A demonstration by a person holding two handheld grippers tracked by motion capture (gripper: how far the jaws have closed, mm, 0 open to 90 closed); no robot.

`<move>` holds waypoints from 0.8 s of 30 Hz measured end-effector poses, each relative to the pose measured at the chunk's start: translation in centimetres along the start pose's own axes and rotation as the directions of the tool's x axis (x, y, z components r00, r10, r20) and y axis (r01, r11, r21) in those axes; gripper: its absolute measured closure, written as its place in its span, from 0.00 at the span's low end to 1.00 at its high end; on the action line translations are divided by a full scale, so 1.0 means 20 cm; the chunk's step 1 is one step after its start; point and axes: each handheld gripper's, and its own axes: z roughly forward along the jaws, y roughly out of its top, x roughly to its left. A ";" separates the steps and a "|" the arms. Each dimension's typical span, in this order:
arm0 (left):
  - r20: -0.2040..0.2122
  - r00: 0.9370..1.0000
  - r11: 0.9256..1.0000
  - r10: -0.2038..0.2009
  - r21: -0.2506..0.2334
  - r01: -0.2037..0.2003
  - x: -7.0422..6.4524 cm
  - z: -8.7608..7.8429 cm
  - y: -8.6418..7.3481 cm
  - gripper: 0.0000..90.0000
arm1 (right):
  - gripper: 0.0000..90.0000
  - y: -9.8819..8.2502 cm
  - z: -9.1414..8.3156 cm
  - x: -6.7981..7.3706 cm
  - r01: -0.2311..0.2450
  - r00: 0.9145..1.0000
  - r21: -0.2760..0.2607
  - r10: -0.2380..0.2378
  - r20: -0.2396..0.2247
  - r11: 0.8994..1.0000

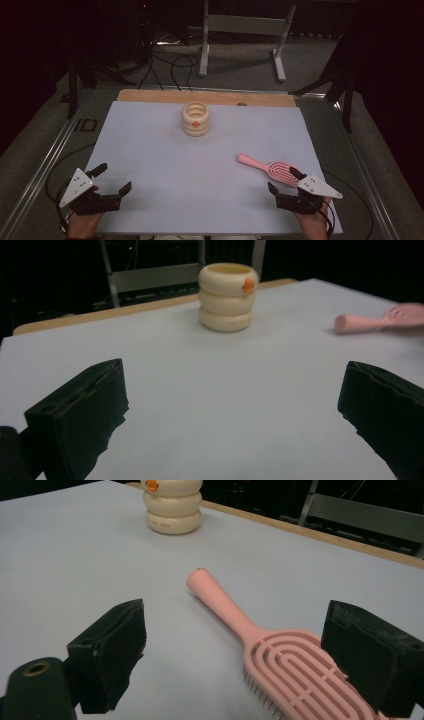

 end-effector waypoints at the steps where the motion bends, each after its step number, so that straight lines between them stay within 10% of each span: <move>1: 0.002 1.000 1.000 -0.006 -0.005 0.006 0.00 0.00 0.00 0.00 | 0.12 0.00 0.00 0.00 -0.008 1.000 0.002 0.008 0.001 1.000; 24: -0.025 0.999 0.999 -0.022 -0.030 0.021 0.02 -0.02 0.00 0.00 | 0.12 0.01 -0.04 -0.07 -0.059 0.998 0.016 0.059 -0.005 0.998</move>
